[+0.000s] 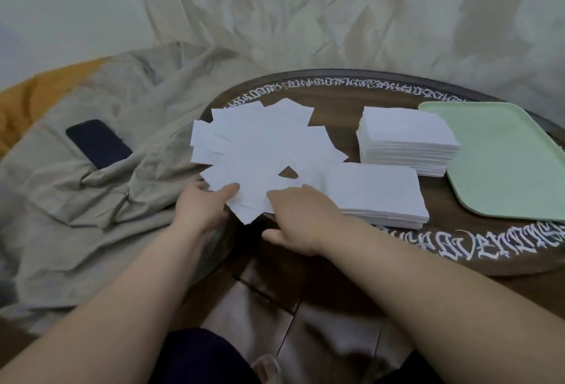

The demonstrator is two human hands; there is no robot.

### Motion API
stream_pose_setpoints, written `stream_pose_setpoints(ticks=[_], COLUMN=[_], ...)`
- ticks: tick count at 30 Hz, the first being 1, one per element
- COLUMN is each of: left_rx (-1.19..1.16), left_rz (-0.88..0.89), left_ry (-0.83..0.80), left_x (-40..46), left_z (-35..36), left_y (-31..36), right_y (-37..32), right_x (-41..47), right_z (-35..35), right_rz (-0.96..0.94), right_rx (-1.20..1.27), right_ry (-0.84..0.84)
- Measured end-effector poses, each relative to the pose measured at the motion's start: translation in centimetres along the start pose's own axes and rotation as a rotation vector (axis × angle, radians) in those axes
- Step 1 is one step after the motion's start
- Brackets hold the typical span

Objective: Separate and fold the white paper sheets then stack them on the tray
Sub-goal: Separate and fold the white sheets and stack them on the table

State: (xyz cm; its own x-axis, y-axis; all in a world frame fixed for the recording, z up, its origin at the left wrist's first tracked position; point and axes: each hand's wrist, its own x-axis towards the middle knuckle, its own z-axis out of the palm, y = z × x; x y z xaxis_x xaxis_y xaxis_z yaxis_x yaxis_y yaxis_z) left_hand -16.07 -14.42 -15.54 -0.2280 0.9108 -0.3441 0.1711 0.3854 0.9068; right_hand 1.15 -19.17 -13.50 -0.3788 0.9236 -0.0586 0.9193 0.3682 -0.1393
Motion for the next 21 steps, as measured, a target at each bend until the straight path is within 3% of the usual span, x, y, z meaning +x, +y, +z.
stream_pose_setpoints(ticks=[7,17,21], left_rx=[-0.268,-0.339,-0.349], left_rz=[-0.054,-0.077,-0.075], left_ry=[-0.078,-0.047,0.0], left_x=[-0.3,0.7,1.0], left_z=[0.9,-0.1,-0.8], left_y=[1.2,0.6,0.4], right_y=[0.0,-0.1,0.1], right_x=[1.3,1.4,2.2], right_z=[1.2,0.7,-0.7], right_rz=[0.037,0.106,0.379], right_rx=[0.084,0.238,0.43], right_ry=[0.026,0.146,0.406])
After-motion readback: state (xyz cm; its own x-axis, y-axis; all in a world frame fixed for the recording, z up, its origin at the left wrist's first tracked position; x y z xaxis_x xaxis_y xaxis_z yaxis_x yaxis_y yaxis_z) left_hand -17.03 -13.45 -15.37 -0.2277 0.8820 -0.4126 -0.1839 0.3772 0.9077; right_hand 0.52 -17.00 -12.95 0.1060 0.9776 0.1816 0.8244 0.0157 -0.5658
